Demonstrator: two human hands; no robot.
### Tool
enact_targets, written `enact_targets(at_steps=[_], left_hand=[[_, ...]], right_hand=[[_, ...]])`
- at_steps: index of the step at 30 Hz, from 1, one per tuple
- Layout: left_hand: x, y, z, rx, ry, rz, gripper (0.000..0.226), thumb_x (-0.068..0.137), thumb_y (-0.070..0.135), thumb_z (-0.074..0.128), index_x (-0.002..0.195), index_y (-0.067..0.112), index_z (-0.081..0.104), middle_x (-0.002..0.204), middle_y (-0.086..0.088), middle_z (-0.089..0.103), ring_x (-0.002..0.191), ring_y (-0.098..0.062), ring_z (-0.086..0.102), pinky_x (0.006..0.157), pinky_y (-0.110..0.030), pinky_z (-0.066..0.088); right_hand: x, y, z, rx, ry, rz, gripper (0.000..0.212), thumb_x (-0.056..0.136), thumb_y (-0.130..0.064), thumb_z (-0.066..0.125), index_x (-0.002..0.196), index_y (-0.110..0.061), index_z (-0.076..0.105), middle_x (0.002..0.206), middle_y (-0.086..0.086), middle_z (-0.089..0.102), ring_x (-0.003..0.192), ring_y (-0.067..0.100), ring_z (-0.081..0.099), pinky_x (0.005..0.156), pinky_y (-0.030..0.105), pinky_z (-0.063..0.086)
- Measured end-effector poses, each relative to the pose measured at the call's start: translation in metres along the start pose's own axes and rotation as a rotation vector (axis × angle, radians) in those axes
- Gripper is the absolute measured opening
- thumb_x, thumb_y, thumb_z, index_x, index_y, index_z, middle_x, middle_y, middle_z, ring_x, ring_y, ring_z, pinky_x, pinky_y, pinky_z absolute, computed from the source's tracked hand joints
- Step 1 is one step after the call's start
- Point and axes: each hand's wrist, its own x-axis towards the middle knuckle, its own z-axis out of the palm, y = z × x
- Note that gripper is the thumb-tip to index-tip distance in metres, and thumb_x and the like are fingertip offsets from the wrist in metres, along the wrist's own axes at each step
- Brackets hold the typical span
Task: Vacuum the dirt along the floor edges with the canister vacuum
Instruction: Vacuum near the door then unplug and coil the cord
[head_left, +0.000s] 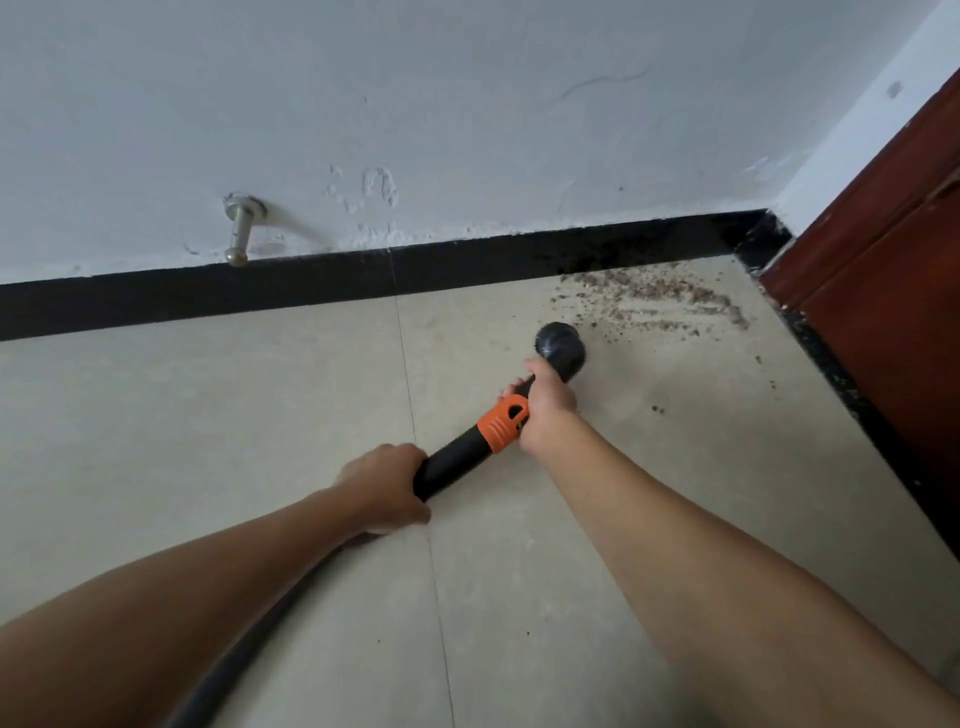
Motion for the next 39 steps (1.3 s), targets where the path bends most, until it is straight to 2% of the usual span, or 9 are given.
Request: enact_targets(at_steps=[3, 9, 14, 20, 23, 26, 31, 35, 39], left_hand=[[0.016, 0.005, -0.018, -0.032, 0.109, -0.036, 0.033, 0.076, 0.027, 0.069, 0.106, 0.023, 0.057, 0.09, 0.002, 0.054, 0.082, -0.02, 0.053, 0.066, -0.028, 0.04], [0.024, 0.026, 0.012, -0.263, 0.006, -0.045, 0.031, 0.074, 0.029, 0.071, 0.097, 0.018, 0.054, 0.091, -0.003, 0.061, 0.082, -0.021, 0.06, 0.068, -0.028, 0.048], [0.046, 0.014, -0.002, -0.08, 0.088, -0.002, 0.03, 0.075, 0.029, 0.067, 0.102, 0.023, 0.055, 0.089, 0.001, 0.057, 0.08, -0.02, 0.055, 0.065, -0.027, 0.04], [0.052, 0.053, 0.015, -0.036, 0.084, 0.168, 0.022, 0.075, 0.026, 0.064, 0.094, 0.024, 0.052, 0.083, 0.001, 0.055, 0.078, -0.022, 0.056, 0.063, -0.026, 0.039], [0.05, 0.062, 0.019, -0.054, 0.105, 0.167, 0.022, 0.075, 0.026, 0.064, 0.092, 0.023, 0.05, 0.085, 0.0, 0.056, 0.08, -0.023, 0.057, 0.063, -0.027, 0.041], [0.039, 0.036, 0.017, -0.023, 0.121, 0.123, 0.021, 0.074, 0.027, 0.064, 0.09, 0.022, 0.05, 0.086, -0.001, 0.058, 0.081, -0.024, 0.059, 0.061, -0.027, 0.04], [0.008, -0.027, 0.015, -0.056, 0.156, 0.039, 0.019, 0.074, 0.026, 0.065, 0.087, 0.023, 0.053, 0.08, 0.001, 0.059, 0.076, -0.02, 0.058, 0.054, -0.025, 0.036], [-0.007, -0.052, 0.013, -0.106, 0.165, -0.032, 0.019, 0.074, 0.026, 0.067, 0.086, 0.024, 0.052, 0.076, 0.003, 0.056, 0.074, -0.019, 0.057, 0.057, -0.025, 0.039], [-0.011, -0.064, 0.006, -0.07, 0.218, -0.056, 0.02, 0.075, 0.026, 0.066, 0.085, 0.025, 0.049, 0.072, 0.005, 0.051, 0.072, -0.018, 0.054, 0.055, -0.025, 0.036]], right_hand=[[0.005, -0.018, 0.003, 0.069, 0.083, -0.03, 0.017, 0.086, -0.018, 0.068, 0.092, -0.006, 0.058, 0.065, 0.003, 0.059, 0.046, 0.017, 0.057, 0.052, 0.029, 0.054], [0.018, -0.042, 0.031, -0.184, -0.145, 0.066, 0.022, 0.083, -0.024, 0.073, 0.093, -0.01, 0.06, 0.062, 0.003, 0.06, 0.045, 0.017, 0.058, 0.059, 0.028, 0.055], [0.006, -0.017, 0.011, 0.172, -0.21, 0.122, 0.032, 0.083, -0.038, 0.073, 0.082, -0.012, 0.055, 0.058, -0.001, 0.056, 0.047, 0.014, 0.054, 0.057, 0.026, 0.051], [0.0, -0.026, -0.024, 0.118, 0.152, -0.153, 0.019, 0.083, -0.016, 0.072, 0.088, -0.003, 0.059, 0.073, 0.01, 0.06, 0.056, 0.023, 0.058, 0.055, 0.028, 0.053], [0.001, -0.027, -0.021, 0.107, 0.263, -0.263, 0.021, 0.089, -0.02, 0.066, 0.098, -0.003, 0.061, 0.072, 0.008, 0.058, 0.055, 0.02, 0.056, 0.051, 0.024, 0.05], [-0.017, 0.012, -0.003, 0.001, 0.209, -0.316, 0.035, 0.098, -0.039, 0.054, 0.102, -0.004, 0.057, 0.073, 0.007, 0.058, 0.058, 0.018, 0.059, 0.05, 0.025, 0.051], [-0.036, 0.062, 0.018, -0.465, 0.068, -0.442, 0.053, 0.099, -0.056, 0.035, 0.101, -0.009, 0.06, 0.089, 0.005, 0.063, 0.09, 0.028, 0.064, 0.085, 0.049, 0.056], [-0.053, 0.08, 0.031, -0.675, -0.036, -0.571, 0.058, 0.093, -0.065, 0.032, 0.094, -0.015, 0.061, 0.085, 0.003, 0.063, 0.087, 0.028, 0.065, 0.081, 0.047, 0.056], [-0.062, 0.082, 0.029, -0.771, -0.073, -0.547, 0.048, 0.099, -0.052, 0.042, 0.072, -0.015, 0.057, 0.07, 0.0, 0.058, 0.073, 0.022, 0.059, 0.068, 0.033, 0.044]])
